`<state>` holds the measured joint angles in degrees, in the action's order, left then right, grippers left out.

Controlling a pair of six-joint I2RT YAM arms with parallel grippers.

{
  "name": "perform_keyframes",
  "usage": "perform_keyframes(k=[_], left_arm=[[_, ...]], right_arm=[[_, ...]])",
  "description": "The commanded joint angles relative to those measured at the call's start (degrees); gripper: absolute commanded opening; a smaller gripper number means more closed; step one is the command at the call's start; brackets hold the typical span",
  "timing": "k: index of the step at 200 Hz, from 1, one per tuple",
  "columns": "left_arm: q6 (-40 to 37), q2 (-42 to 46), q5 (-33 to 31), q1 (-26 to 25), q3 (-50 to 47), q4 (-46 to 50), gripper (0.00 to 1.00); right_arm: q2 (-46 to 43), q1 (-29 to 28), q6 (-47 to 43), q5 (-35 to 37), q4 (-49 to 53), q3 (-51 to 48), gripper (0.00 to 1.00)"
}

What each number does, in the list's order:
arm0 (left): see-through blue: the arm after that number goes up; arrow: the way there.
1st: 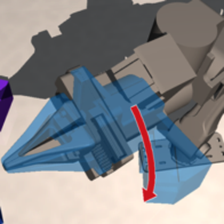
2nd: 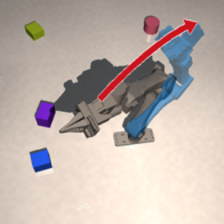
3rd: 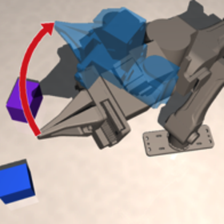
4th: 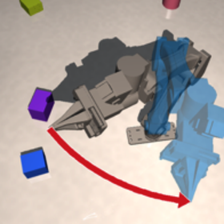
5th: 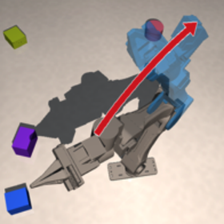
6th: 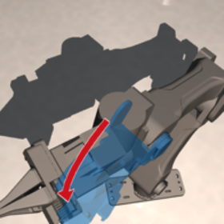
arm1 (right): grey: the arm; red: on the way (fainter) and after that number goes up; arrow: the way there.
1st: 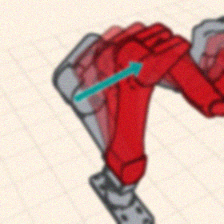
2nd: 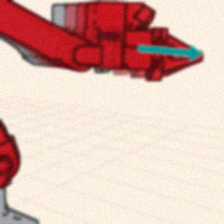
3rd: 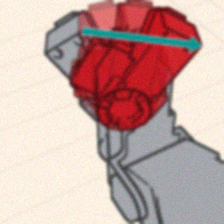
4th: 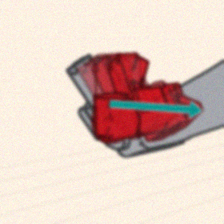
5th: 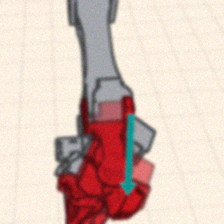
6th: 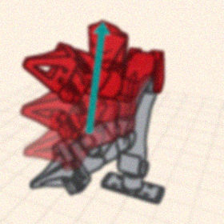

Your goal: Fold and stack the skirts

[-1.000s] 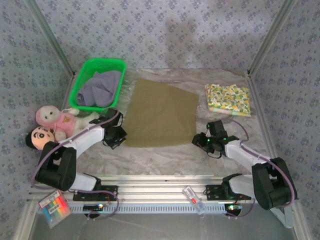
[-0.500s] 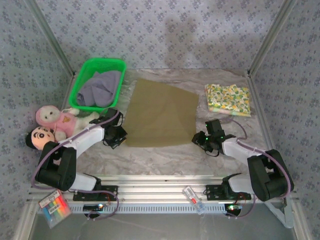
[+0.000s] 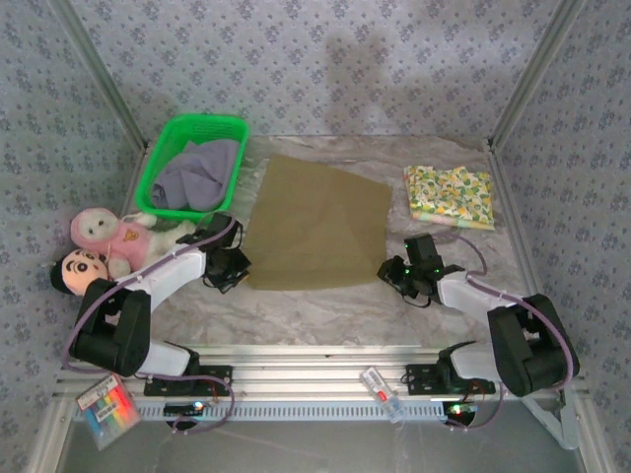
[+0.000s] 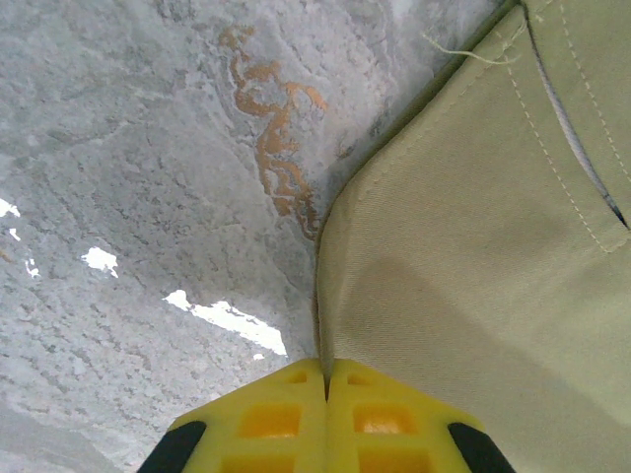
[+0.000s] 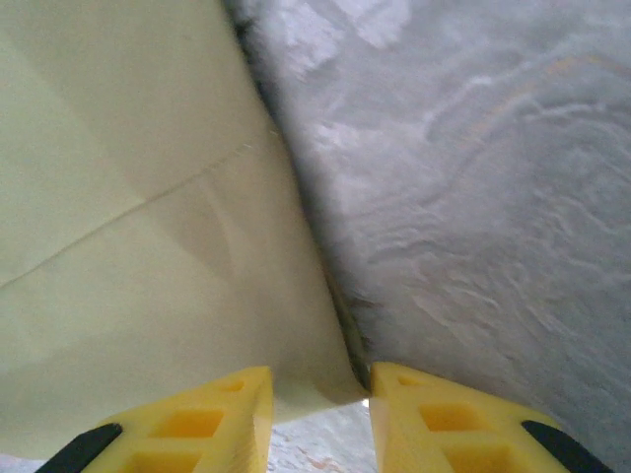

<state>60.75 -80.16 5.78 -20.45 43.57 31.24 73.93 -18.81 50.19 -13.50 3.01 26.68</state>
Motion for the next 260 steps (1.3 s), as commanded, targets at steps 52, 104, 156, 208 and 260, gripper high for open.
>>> perform_keyframes(k=[52, 104, 156, 208, 260], left_arm=[[0.94, -0.08, -0.13, -0.47, -0.02, -0.17, 0.00], [1.12, 0.77, -0.42, -0.43, -0.29, -0.06, 0.00], [2.09, 12.02, -6.56, -2.91, 0.57, 5.80, 0.00], [-9.36, 11.45, -13.60, -0.25, 20.34, 11.52, 0.00], [-19.65, -7.26, -11.95, 2.68, 40.75, 4.01, 0.00]], right_arm=[[2.21, -0.37, 1.20, 2.11, -2.56, -0.04, 0.31], [-0.29, -0.60, 1.71, 3.34, 1.64, -0.76, 0.12], [-9.61, -0.59, -1.99, 0.06, 9.70, -0.33, 0.00], [-17.50, 7.27, 3.21, -0.13, 10.92, 7.16, 0.00], [2.04, 10.79, 9.48, 5.76, 2.56, 21.97, 0.00]])
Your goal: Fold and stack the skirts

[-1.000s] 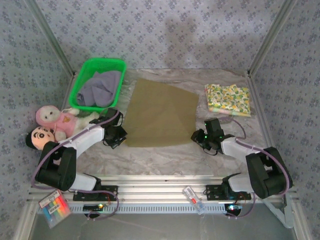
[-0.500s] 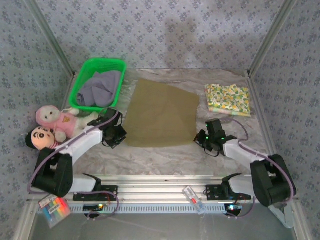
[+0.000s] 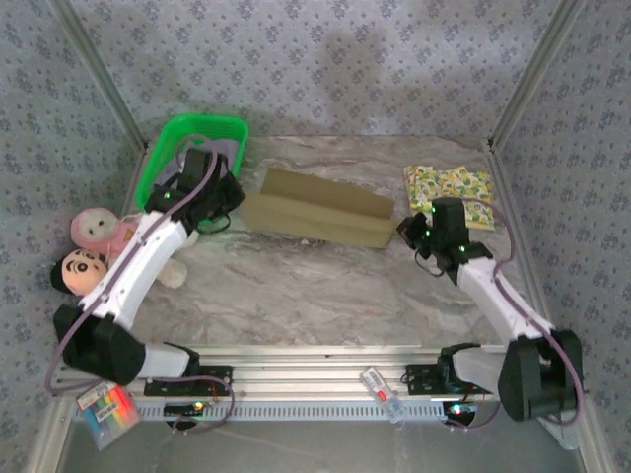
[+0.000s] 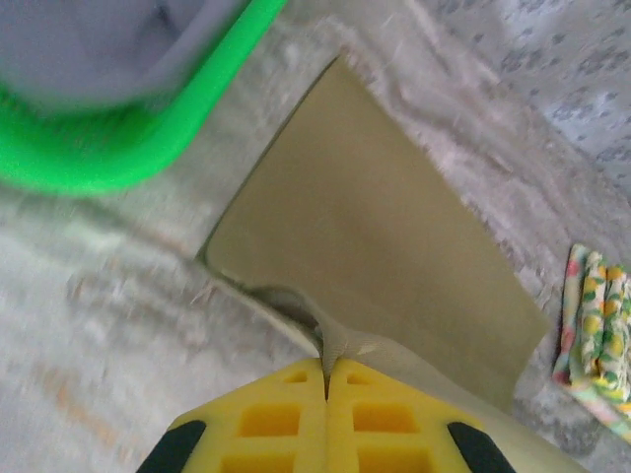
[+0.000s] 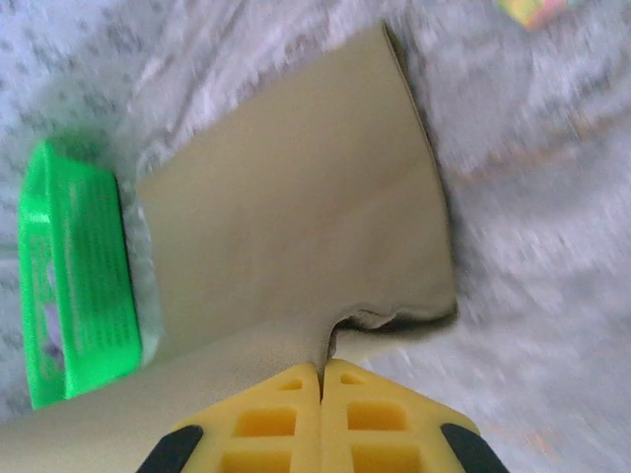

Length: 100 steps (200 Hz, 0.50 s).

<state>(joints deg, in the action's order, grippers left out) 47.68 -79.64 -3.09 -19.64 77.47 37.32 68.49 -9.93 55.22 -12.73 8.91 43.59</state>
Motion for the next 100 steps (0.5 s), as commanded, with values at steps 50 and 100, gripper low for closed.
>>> perform_keyframes(k=[50, 100], left_arm=[[-9.52, -20.90, -2.80, 3.16, 19.70, -1.33, 0.00], [-9.78, -26.80, -2.20, 3.61, 22.40, -0.05, 0.00]], right_arm=[[22.16, 2.86, 4.37, 7.76, -2.32, 16.85, 0.00], [28.49, 3.63, 4.35, 4.72, -2.67, 19.44, 0.00]])
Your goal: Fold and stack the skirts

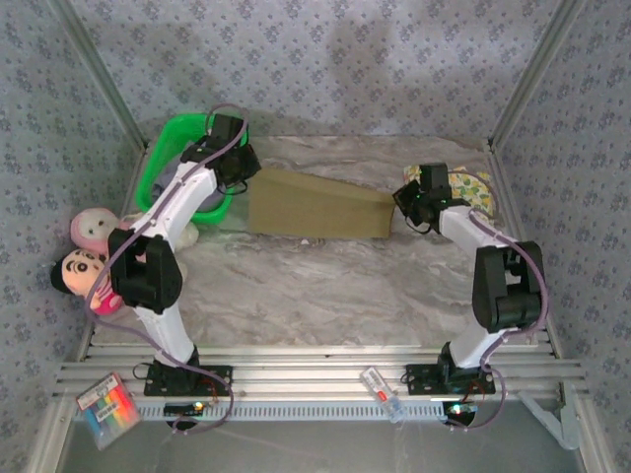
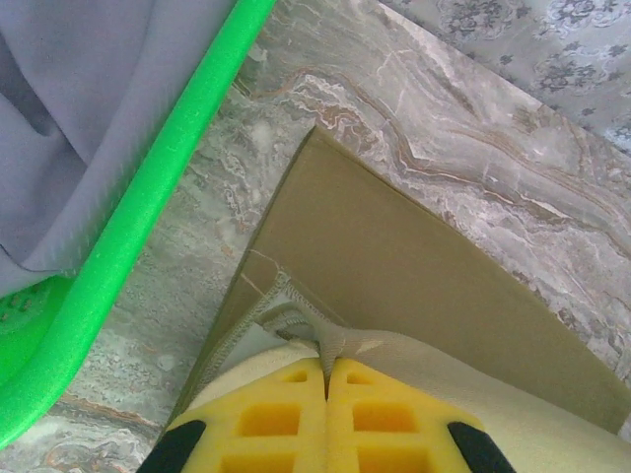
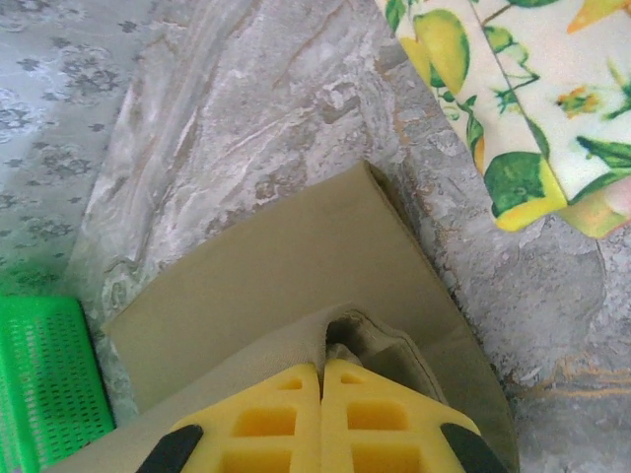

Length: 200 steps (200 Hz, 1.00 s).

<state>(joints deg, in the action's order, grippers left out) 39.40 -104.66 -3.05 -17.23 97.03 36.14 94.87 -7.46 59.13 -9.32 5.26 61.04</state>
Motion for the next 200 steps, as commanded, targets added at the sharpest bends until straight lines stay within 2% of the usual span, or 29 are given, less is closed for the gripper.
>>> perform_keyframes(k=[1, 43, 70, 77, 83, 87, 92, 97, 108, 111, 114, 118, 138, 158, 177, 200], left_arm=[[-1.46, -1.86, -2.23, 1.22, 2.87, 1.13, 0.00], [-0.73, -6.81, -1.53, 1.68, 5.19, 0.99, 0.00], [-1.72, -12.49, -1.94, 1.87, 10.30, 1.00, 0.00], [-2.11, -14.37, -1.85, 1.86, 12.56, 1.46, 0.00], [-2.74, -16.22, -1.63, 1.85, 15.11, 2.26, 0.00], [-3.05, -17.49, -1.71, 1.92, 17.49, 3.85, 0.08], [-3.40, -19.07, -1.59, 2.01, 19.94, 5.85, 0.25], [-3.74, -20.41, -1.06, 2.11, 23.09, 7.69, 0.52], [-4.19, -22.05, -0.22, 2.12, 28.16, 11.21, 0.95], [-4.40, -22.07, 0.16, 2.05, 28.83, 11.53, 0.99], [-4.60, -21.89, 0.68, 1.97, 29.20, 11.59, 1.00], [-4.97, -21.42, 1.30, 1.79, 29.19, 11.40, 1.00], [-5.95, -18.92, 4.52, 0.36, 26.82, 9.95, 1.00], [-6.13, -18.19, 7.95, -1.45, 23.98, 8.76, 1.00], [-5.69, -18.89, 10.10, -2.75, 20.74, 5.48, 1.00], [-3.30, -22.36, 15.67, -2.98, 20.63, 3.13, 1.00]], right_arm=[[2.18, 1.15, 0.40, 1.32, 0.89, 2.03, 0.00], [7.72, 2.10, -1.06, -1.07, 0.67, 6.08, 0.00], [12.09, 2.43, -1.02, -0.80, 0.69, 10.73, 0.00], [13.28, 2.45, -1.08, -1.52, 0.70, 12.15, 0.02], [14.31, 2.67, -1.58, -2.58, 0.65, 13.30, 0.09], [14.84, 2.77, -2.23, -3.50, 0.10, 14.15, 0.16], [15.27, 2.89, -3.37, -4.69, -0.52, 15.23, 0.26], [15.43, 2.98, -4.78, -5.51, -0.78, 16.24, 0.36], [14.66, 2.83, -7.94, -6.33, -0.20, 17.91, 0.67], [14.27, 2.68, -8.95, -6.28, -0.09, 18.10, 0.81], [13.76, 2.57, -9.90, -6.06, 0.05, 18.19, 0.96], [13.02, 2.27, -11.13, -5.44, 0.21, 18.09, 1.00], [9.52, 0.52, -16.15, -2.64, -0.20, 15.83, 1.00], [8.72, -1.65, -19.26, -3.25, -3.76, 12.93, 1.00], [11.93, -3.68, -21.10, -6.28, -3.84, 14.14, 1.00], [17.89, -5.76, -21.60, -11.16, -1.57, 19.43, 1.00]])
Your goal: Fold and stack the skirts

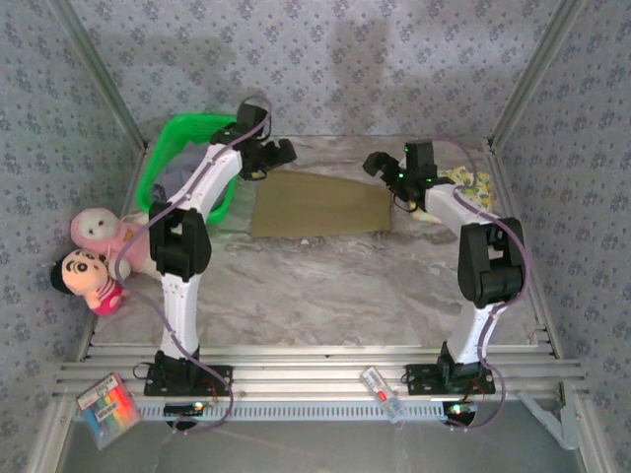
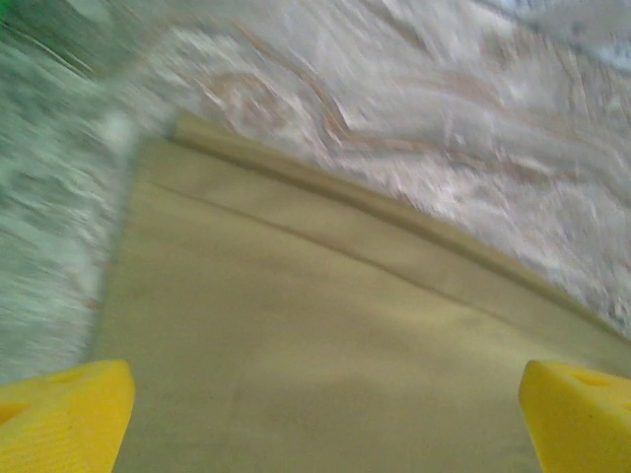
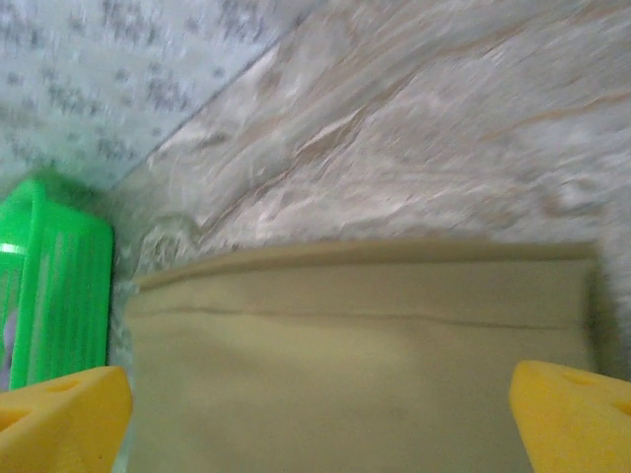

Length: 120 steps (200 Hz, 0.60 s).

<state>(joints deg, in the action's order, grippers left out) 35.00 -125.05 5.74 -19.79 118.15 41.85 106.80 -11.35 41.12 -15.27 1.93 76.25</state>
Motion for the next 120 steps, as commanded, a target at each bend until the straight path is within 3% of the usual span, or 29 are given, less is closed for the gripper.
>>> perform_keyframes(k=[1, 54, 80, 120], left_arm=[[1.20, -2.18, 7.08, -0.42, -0.43, -2.61, 1.00], [3.73, -8.96, 12.46, -0.68, -1.22, -6.29, 1.00], [4.58, -9.18, 13.82, -0.86, -6.07, -9.72, 1.00], [5.68, -5.20, 12.73, -0.95, -19.70, -15.27, 1.00]], right_arm=[[6.22, -1.98, -3.64, -5.43, 1.80, 4.46, 1.00], [14.43, -4.11, 0.17, -5.05, 6.20, 9.05, 1.00], [14.59, -4.87, -0.88, -5.85, 5.68, 6.85, 1.00], [11.07, -6.44, -2.25, -0.23, 7.45, -0.13, 1.00]])
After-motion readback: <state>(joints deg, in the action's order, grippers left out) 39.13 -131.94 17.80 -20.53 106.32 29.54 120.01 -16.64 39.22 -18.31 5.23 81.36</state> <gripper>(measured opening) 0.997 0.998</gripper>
